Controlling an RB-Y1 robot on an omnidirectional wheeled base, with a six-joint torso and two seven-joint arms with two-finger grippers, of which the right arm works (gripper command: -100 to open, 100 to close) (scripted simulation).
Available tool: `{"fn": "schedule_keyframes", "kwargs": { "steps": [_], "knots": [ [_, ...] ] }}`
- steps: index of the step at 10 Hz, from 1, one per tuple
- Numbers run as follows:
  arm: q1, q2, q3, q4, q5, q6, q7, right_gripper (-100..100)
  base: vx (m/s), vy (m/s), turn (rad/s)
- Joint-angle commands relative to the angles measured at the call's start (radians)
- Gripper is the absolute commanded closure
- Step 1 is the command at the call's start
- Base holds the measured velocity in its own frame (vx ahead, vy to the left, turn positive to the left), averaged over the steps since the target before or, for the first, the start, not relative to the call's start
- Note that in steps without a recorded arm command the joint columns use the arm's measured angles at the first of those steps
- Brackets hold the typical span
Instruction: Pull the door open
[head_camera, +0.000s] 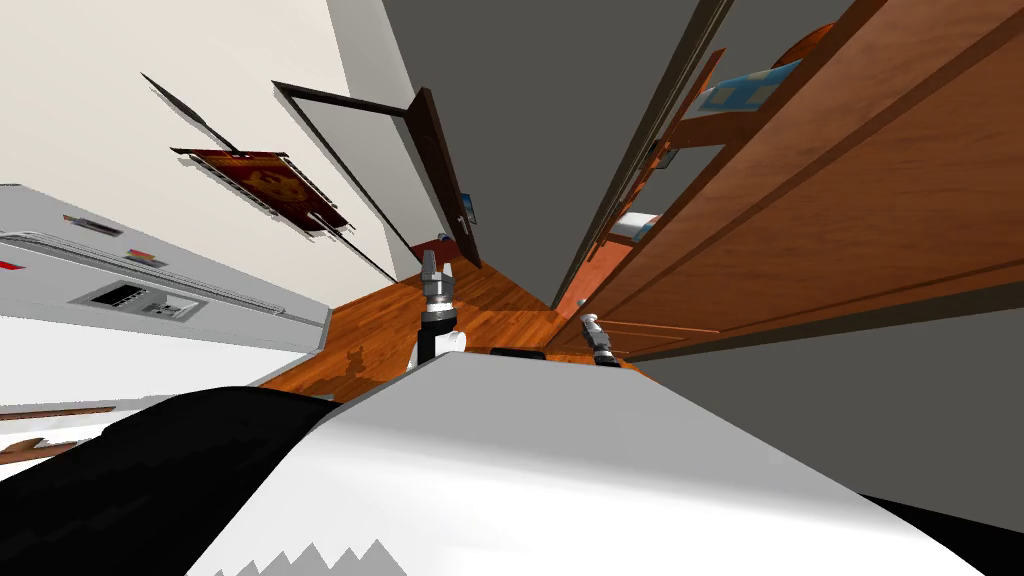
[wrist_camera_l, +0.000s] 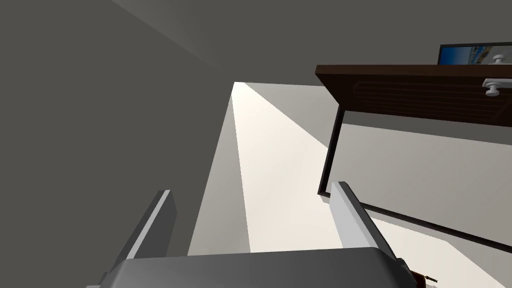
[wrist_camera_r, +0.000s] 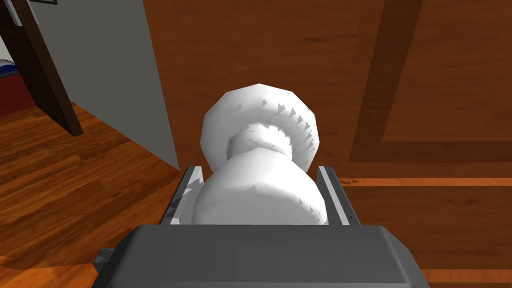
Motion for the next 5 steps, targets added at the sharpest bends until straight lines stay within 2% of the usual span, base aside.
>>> {"fn": "schedule_keyframes", "kwargs": {
  "steps": [1,5],
  "knots": [
    [0.003,-0.007,0.009,0.004,0.005,-0.017,-0.012,100,-0.215,-0.067,0.128],
    [0.017,-0.037,0.041,0.026,0.024,-0.078,-0.056,100,-0.2,-0.053,0.136]
  ]
}}
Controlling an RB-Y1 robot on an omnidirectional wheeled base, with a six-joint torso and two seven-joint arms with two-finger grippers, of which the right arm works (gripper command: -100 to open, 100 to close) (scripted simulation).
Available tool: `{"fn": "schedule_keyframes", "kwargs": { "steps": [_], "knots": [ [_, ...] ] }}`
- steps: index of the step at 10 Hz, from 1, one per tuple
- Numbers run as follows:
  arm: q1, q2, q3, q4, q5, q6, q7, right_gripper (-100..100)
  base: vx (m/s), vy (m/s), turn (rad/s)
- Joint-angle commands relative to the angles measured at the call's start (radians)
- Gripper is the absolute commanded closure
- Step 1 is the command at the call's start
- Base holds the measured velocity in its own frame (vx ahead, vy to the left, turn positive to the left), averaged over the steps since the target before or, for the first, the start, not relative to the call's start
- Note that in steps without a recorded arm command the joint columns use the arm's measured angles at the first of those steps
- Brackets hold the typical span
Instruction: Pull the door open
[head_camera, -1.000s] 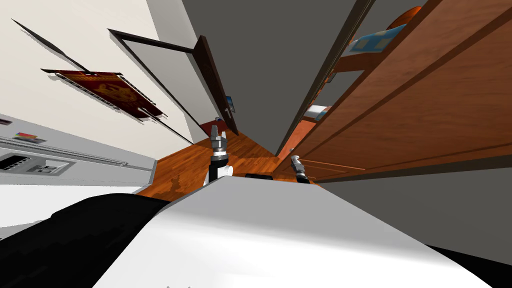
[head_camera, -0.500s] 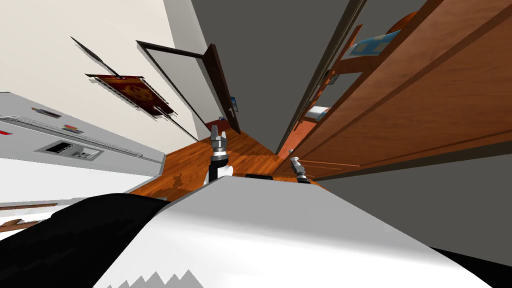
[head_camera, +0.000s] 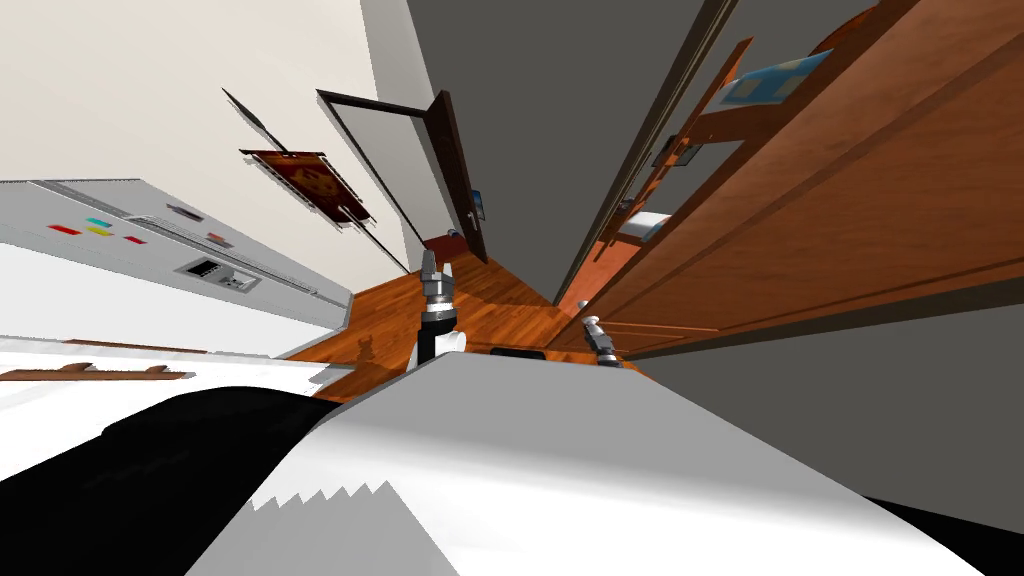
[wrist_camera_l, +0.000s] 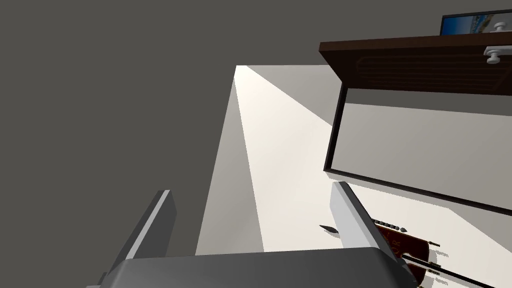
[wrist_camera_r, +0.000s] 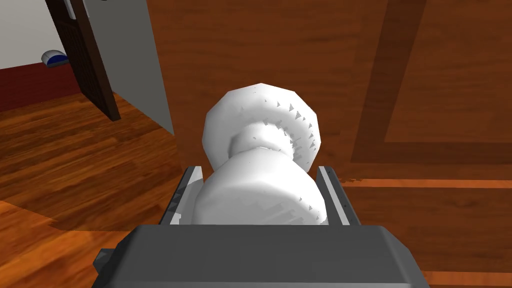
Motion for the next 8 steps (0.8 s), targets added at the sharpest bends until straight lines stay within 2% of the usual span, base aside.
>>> {"fn": "schedule_keyframes", "kwargs": {
  "steps": [1,4,5,8],
  "knots": [
    [0.006,-0.011,0.015,0.008,0.009,-0.03,-0.02,100,-0.221,-0.058,0.174],
    [0.013,-0.028,0.033,0.021,0.02,-0.064,-0.044,100,-0.221,-0.077,0.117],
    [0.014,-0.024,0.031,0.017,0.018,-0.052,-0.037,100,-0.094,-0.023,0.019],
    [0.015,-0.031,0.044,0.039,0.027,-0.08,-0.056,100,-0.181,-0.064,0.15]
  ]
}}
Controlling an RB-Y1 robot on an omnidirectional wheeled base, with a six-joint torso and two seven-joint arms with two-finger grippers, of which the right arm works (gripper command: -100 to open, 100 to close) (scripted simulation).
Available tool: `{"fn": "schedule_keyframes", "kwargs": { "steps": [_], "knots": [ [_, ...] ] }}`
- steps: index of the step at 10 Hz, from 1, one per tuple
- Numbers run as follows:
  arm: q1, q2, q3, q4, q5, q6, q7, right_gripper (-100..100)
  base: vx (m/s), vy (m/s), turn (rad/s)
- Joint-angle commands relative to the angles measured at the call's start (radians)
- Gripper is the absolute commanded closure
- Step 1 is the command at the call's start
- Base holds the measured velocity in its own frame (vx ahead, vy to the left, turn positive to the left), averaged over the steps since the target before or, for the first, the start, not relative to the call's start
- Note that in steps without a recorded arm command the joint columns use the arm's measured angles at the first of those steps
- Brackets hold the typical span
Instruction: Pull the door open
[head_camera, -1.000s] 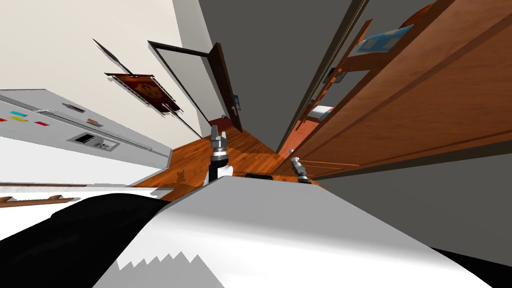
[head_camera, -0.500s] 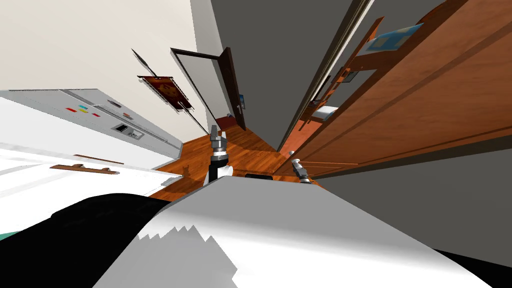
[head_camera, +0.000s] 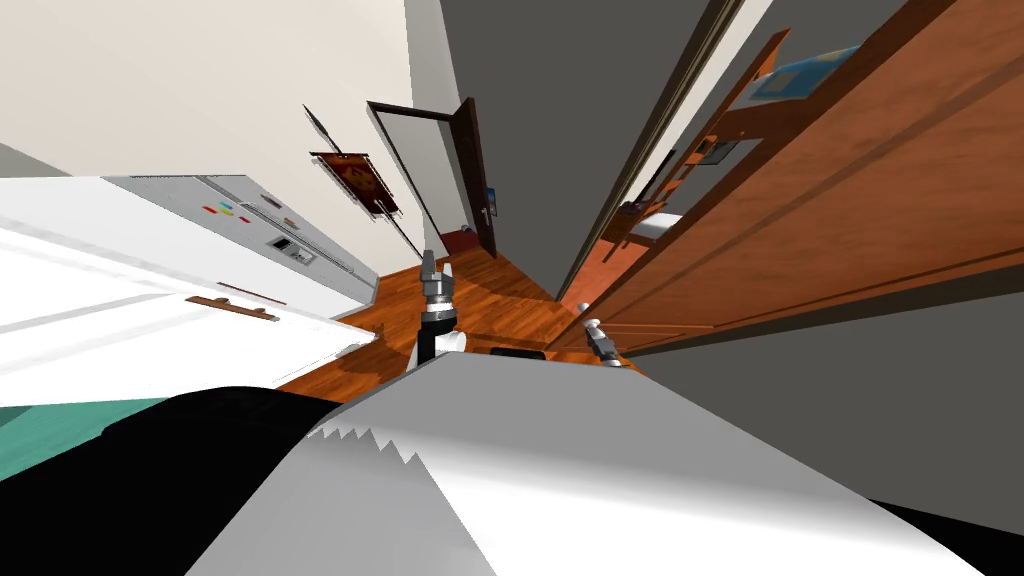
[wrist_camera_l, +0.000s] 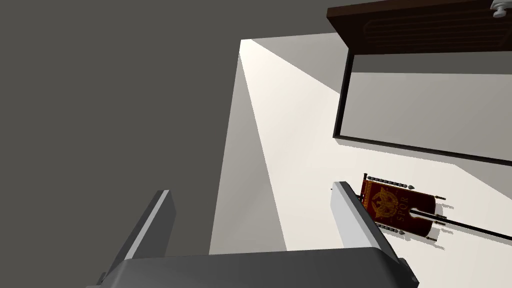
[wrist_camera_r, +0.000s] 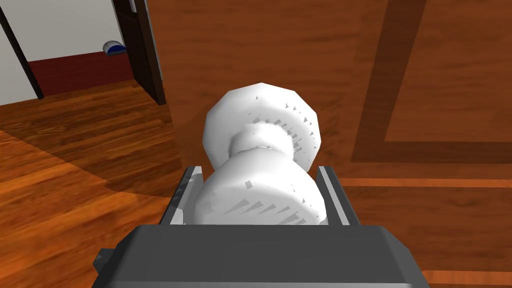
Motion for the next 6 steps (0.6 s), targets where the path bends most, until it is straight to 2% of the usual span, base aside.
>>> {"fn": "schedule_keyframes", "kwargs": {
  "steps": [1,6],
  "knots": [
    [-0.001,-0.002,0.008,0.014,0.005,-0.02,-0.01,100,-0.229,-0.067,0.155],
    [-0.003,-0.014,0.026,0.049,0.018,-0.067,-0.038,100,-0.203,-0.073,0.149]
  ]
}}
